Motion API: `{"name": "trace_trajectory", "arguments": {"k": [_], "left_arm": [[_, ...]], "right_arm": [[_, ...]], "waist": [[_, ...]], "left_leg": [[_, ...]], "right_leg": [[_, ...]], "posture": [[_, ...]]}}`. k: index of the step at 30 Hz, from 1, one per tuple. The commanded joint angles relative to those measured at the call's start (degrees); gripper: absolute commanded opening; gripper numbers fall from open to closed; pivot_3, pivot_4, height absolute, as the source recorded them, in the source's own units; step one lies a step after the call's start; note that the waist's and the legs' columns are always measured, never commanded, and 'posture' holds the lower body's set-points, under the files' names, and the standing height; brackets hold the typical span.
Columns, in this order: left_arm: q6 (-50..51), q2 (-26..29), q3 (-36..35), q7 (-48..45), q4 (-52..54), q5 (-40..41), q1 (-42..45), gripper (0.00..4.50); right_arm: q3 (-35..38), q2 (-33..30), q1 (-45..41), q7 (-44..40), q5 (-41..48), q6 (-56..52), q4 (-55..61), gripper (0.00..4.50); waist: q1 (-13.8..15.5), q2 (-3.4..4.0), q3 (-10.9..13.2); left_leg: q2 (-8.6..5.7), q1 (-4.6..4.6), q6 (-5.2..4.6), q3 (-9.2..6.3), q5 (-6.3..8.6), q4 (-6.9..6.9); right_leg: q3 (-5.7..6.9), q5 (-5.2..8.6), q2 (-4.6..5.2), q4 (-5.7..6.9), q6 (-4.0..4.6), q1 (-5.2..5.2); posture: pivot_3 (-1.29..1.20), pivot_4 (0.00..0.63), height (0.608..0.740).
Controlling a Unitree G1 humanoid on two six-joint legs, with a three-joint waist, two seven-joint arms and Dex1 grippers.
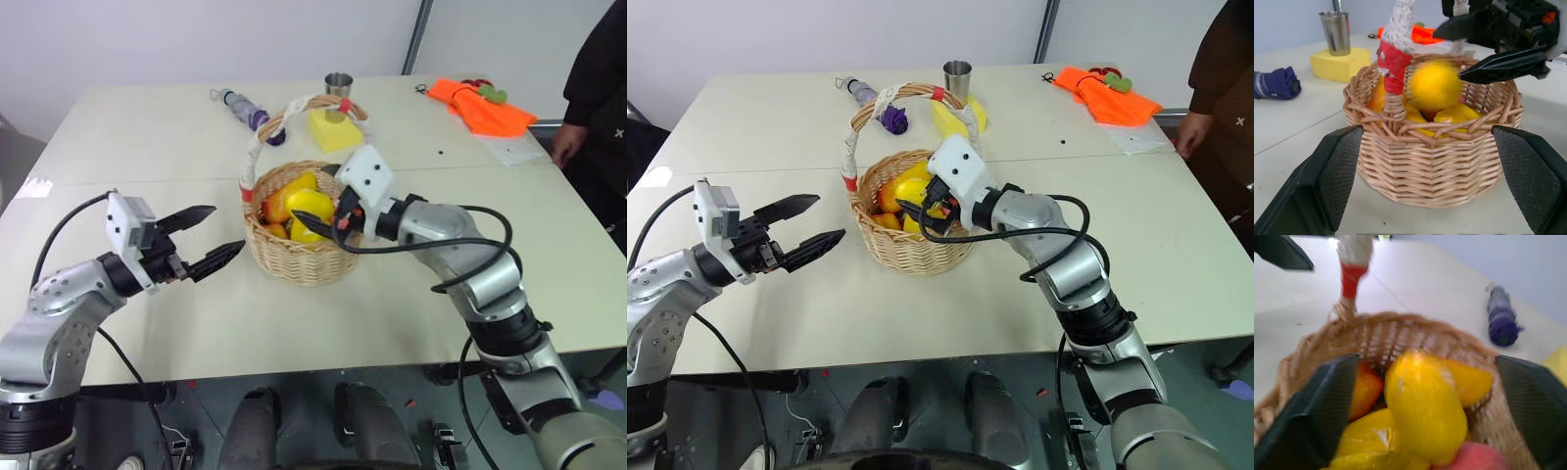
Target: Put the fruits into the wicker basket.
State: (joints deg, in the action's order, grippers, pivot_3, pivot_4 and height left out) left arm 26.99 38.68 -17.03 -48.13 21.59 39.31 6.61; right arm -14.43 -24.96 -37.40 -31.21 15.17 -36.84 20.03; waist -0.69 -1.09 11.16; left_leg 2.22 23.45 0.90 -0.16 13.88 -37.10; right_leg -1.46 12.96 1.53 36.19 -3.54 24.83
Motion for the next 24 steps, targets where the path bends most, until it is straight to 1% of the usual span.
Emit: {"name": "trace_trajectory", "arguments": {"k": [1,4,6,8,10,13,16,17,19,22,24], "left_arm": [[-1.37,-1.15,-0.71,0.88,2.78,1.06,-0.35,4.5],[-2.51,-2.82,-1.22,1.61,3.08,1.26,-0.4,4.5],[-3.17,-3.3,-1.12,1.27,2.81,1.02,-0.45,4.5],[-3.33,-3.54,-0.69,0.91,2.58,0.97,-0.3,4.5],[-3.45,-3.78,0.1,0.79,1.93,0.55,0.39,4.5],[-3.81,-4.2,1.02,0.71,1.11,-0.06,1.53,4.5],[-4.15,-4.36,1.57,0.75,1.02,-0.28,1.88,4.5],[-4.23,-4.35,1.65,0.81,1.16,-0.31,1.84,4.5],[-4.3,-4.27,1.41,1.01,1.64,-0.18,1.56,4.5],[-4.44,-4.21,0.88,1.35,2.2,-0.1,1.0,4.5],[-4.61,-4.3,0.93,1.58,2.32,-0.23,0.68,4.5]], "right_arm": [[6.18,-3.05,3.82,-5.49,5.49,2.78,8.35,4.46],[12.47,-4.93,8.49,-6.93,11.17,-0.09,10.49,4.46],[15.81,-4.96,10.26,-5.32,12.24,-1.0,9.5,4.46],[17.64,-3.86,10.34,-2.83,12.13,-1.32,7.49,4.46],[17.33,-1.95,8.68,0.93,9.09,0.03,3.22,4.46],[16.34,2.81,4.42,6.95,4.67,3.0,-5.57,4.46],[15.15,5.65,1.37,7.62,2.73,5.65,-12.27,4.46],[15.23,6.43,0.66,7.93,2.56,6.16,-13.9,4.23],[16.23,7.48,0.07,8.58,2.98,6.26,-15.42,3.58],[18.61,8.37,-0.44,9.18,5.0,5.45,-15.33,2.06],[19.44,8.11,-0.34,8.96,5.91,5.15,-14.35,1.13]], "waist": [[0.01,-0.01,-0.01],[-0.02,-0.03,-0.01],[-0.06,-0.03,-0.01],[-0.34,-0.02,-0.01],[-0.41,-0.02,-0.01],[-0.43,-0.02,-0.01],[-0.36,-0.01,-0.01],[-0.33,-0.01,-0.01],[-0.13,-0.01,-0.01],[-0.09,-0.01,-0.01],[-0.09,-0.01,-0.01]], "left_leg": [[0.0,0.0,0.0,-0.02,0.0,0.01],[0.01,-0.08,0.0,-0.03,0.0,-0.01],[0.01,-0.12,0.0,-0.02,0.0,-0.04],[0.01,-0.15,0.0,-0.01,0.0,-0.05],[0.05,-0.2,0.0,0.0,0.0,-0.04],[0.11,-0.22,0.0,-0.01,0.0,-0.03],[0.15,-0.18,0.0,-0.02,0.0,-0.01],[0.15,-0.15,0.0,-0.01,0.0,0.0],[0.16,-0.09,0.0,-0.01,0.0,0.01],[0.16,-0.06,0.0,0.0,0.0,0.01],[0.16,-0.07,0.0,-0.01,0.0,0.0]], "right_leg": [[0.02,0.01,0.0,0.0,-0.02,-0.02],[0.01,0.03,-0.01,0.0,-0.03,-0.11],[0.01,0.03,-0.02,0.01,-0.02,-0.15],[0.0,0.01,-0.03,0.03,0.0,-0.15],[-0.01,0.0,-0.09,0.05,0.02,-0.15],[-0.01,0.0,-0.18,0.08,0.04,-0.14],[-0.01,-0.01,-0.23,0.08,0.05,-0.11],[-0.02,-0.01,-0.23,0.08,0.03,-0.08],[-0.01,-0.03,-0.22,0.07,-0.03,-0.05],[-0.01,-0.08,-0.21,0.06,-0.13,-0.02],[-0.01,-0.06,-0.2,0.06,-0.09,-0.02]], "posture": [[0.0,0.15,0.74],[0.0,0.15,0.74],[0.0,0.15,0.74],[0.0,0.15,0.74],[0.0,0.15,0.74],[0.0,0.15,0.74],[0.0,0.15,0.74],[0.0,0.15,0.74],[0.0,0.15,0.74],[0.0,0.15,0.74],[0.0,0.15,0.74]]}}
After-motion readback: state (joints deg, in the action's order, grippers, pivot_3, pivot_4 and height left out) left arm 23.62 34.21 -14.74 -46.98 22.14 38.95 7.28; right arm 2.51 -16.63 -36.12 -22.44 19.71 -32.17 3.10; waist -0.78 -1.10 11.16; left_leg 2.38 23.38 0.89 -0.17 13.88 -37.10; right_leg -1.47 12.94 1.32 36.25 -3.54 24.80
